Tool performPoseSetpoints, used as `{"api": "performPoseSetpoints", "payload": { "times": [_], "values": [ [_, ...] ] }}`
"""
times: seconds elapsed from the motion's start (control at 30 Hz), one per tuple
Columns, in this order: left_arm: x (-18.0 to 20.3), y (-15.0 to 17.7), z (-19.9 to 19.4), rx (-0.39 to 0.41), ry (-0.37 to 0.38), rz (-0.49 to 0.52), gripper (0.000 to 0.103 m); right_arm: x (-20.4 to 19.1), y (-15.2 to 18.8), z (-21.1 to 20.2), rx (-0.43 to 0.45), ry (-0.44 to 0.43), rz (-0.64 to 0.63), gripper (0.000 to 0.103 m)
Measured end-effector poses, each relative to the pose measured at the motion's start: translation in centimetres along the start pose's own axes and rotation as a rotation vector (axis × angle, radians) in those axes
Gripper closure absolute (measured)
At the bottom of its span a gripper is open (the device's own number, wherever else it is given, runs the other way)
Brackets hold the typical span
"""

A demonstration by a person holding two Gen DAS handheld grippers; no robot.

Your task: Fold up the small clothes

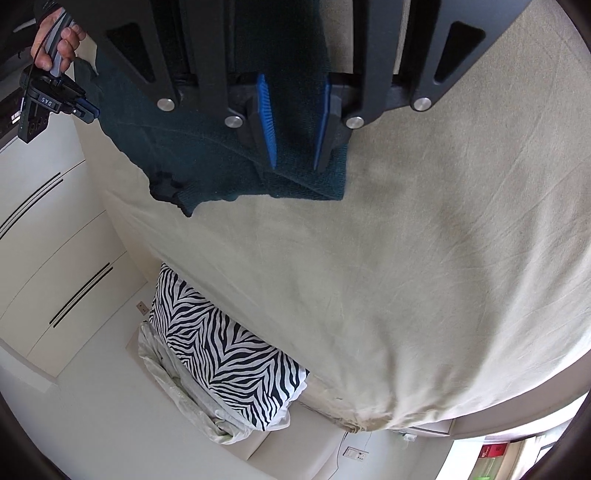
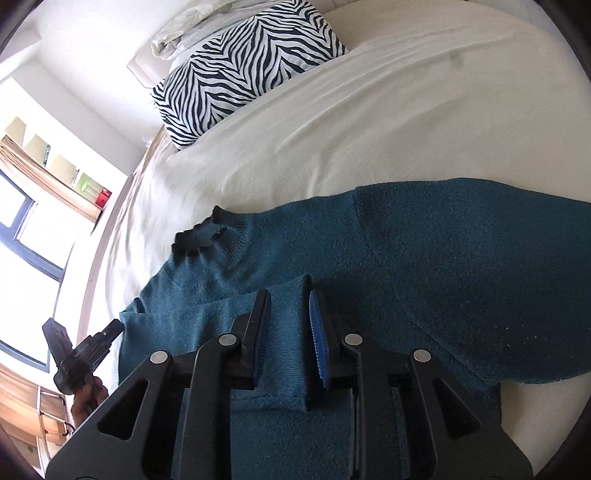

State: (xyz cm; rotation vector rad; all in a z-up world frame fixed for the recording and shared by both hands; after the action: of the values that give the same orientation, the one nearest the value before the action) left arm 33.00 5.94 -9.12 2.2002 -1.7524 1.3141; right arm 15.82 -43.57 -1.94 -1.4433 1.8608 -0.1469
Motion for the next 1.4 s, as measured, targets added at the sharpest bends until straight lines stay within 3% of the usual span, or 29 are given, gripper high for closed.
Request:
{"api": "performPoseSetpoints", "payload": {
  "times": [0.07, 0.13, 0.17, 0.27, 0.43, 0.6, 0.8, 0.87, 0.97, 1.03, 1.07, 1.1, 1.17, 1.3, 1.4],
  "values": [
    [0.5, -0.2, 0.4, -0.024, 0.021, 0.002, 0.082, -1.8, 0.6, 0.9, -0.037, -0.131, -0.003, 0.082],
    [0.5, 0.0, 1.9, -0.090, 0.015, 0.007, 0.076, -3.6, 1.5, 2.6, -0.100, -0.201, -0.022, 0.082],
    [0.0, 0.4, 3.0, -0.144, 0.011, -0.010, 0.076, -4.2, 2.1, 3.7, -0.140, -0.208, -0.030, 0.082],
    [-1.3, 1.2, 2.7, -0.141, 0.068, -0.054, 0.078, -4.0, 4.3, 6.5, -0.239, -0.171, 0.010, 0.082],
    [-1.6, 3.7, -0.1, -0.152, 0.128, -0.027, 0.077, -2.0, 6.2, 6.3, -0.195, -0.260, 0.130, 0.082],
    [-2.2, 6.6, -3.0, -0.146, 0.168, -0.043, 0.075, -0.7, 7.5, 4.9, -0.151, -0.289, 0.187, 0.082],
    [-2.5, 9.6, -4.7, -0.189, 0.133, -0.006, 0.075, 2.0, 10.1, 1.4, -0.112, -0.273, 0.256, 0.082],
    [-2.6, 10.3, -5.6, -0.189, 0.113, -0.010, 0.075, 3.5, 11.0, -0.9, -0.077, -0.264, 0.279, 0.082],
    [-1.2, 11.0, -7.5, -0.150, 0.105, 0.029, 0.058, 7.1, 11.8, -6.2, 0.037, -0.196, 0.318, 0.080],
    [0.3, 11.5, -8.5, -0.127, 0.116, 0.052, 0.050, 10.6, 12.7, -10.2, 0.135, -0.130, 0.391, 0.060],
    [1.1, 11.7, -8.8, -0.121, 0.127, 0.064, 0.045, 12.6, 13.2, -12.4, 0.199, -0.087, 0.441, 0.038],
    [2.0, 12.1, -8.9, -0.117, 0.140, 0.079, 0.044, 14.5, 13.7, -14.7, 0.269, -0.044, 0.488, 0.029],
    [3.6, 12.8, -8.6, -0.126, 0.153, 0.103, 0.044, 18.4, 14.6, -18.5, 0.368, 0.013, 0.579, 0.029],
    [5.4, 14.3, -6.8, -0.168, 0.160, 0.099, 0.044, 26.2, 16.9, -23.7, 0.488, 0.031, 0.791, 0.031],
    [5.8, 15.5, -5.3, -0.216, 0.170, 0.062, 0.044, 29.6, 17.0, -26.4, 0.551, 0.083, 0.823, 0.032]
  ]
}}
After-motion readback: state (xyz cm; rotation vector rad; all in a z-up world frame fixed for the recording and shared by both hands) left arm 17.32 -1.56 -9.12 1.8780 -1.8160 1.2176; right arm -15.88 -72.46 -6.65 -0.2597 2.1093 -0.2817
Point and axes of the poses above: each gripper's, at about its wrist camera, not at the fingertips, and z roughly the way its jaws point, x to its right, y to its underside, the point moved 3 cm from there along z, roughly the way its jaws point, and after that the axes turned 10 degrees about -z, right-handed, at the moved point
